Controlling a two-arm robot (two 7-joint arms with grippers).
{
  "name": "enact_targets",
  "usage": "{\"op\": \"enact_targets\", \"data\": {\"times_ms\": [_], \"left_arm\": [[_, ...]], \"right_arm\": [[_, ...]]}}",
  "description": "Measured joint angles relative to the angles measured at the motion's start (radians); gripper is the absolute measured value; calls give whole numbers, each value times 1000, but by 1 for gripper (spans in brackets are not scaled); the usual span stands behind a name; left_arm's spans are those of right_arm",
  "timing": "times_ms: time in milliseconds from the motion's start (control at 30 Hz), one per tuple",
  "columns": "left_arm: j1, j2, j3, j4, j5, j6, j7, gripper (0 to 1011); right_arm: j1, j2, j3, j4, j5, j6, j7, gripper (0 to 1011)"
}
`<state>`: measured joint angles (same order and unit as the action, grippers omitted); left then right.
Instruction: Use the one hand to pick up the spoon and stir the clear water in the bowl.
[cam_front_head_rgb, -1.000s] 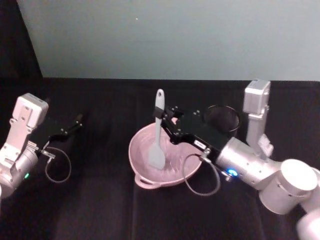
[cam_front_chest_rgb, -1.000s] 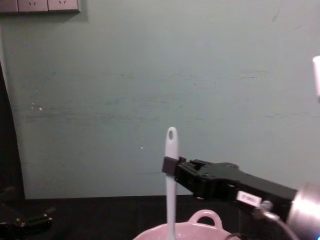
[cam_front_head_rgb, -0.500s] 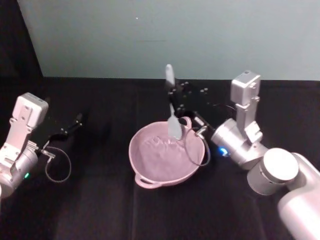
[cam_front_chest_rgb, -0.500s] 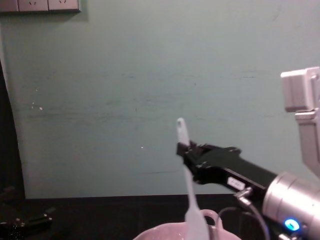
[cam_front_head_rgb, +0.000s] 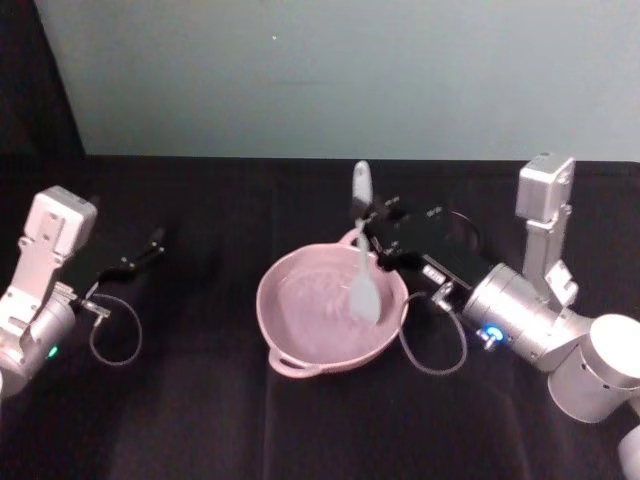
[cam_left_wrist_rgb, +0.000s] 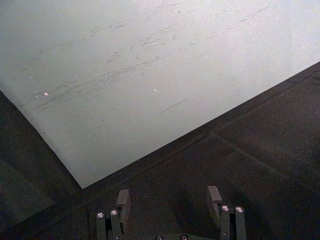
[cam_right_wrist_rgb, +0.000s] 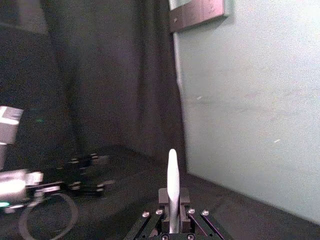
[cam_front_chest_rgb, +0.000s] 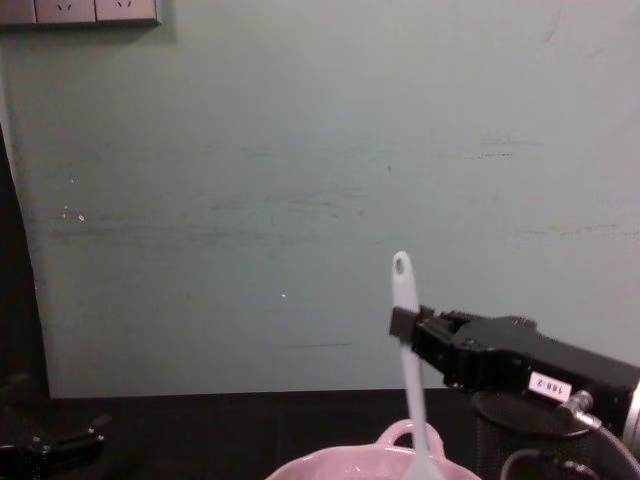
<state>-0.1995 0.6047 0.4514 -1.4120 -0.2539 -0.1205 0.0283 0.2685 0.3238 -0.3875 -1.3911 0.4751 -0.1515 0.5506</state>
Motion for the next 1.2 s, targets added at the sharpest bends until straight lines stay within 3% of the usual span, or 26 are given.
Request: {"op": "enact_targets", "data": {"times_ms": [167, 367, 533, 733, 867, 933, 1200], "left_arm": [[0, 0, 0, 0, 0, 0, 0, 1011], [0, 0, 0, 0, 0, 0, 0, 1011], [0, 0, 0, 0, 0, 0, 0, 1011], [0, 0, 0, 0, 0, 0, 0, 1011], [0, 0, 0, 0, 0, 0, 0, 1011], [0, 0, 0, 0, 0, 0, 0, 1011], [0, 0, 0, 0, 0, 0, 0, 1011]], "right_arm": [[-6, -2, -23, -16, 49, 63, 22, 118], [39, -50, -65, 43, 72, 87, 24, 118], [87, -96, -83, 123, 47, 35, -7, 118], [136, -145, -57, 227, -21, -79, -81, 118], [139, -138, -44, 234, -47, -106, -95, 118], [125, -115, -32, 213, -60, -107, -96, 119], [39, -38, -4, 73, -35, -40, -46, 118]]}}
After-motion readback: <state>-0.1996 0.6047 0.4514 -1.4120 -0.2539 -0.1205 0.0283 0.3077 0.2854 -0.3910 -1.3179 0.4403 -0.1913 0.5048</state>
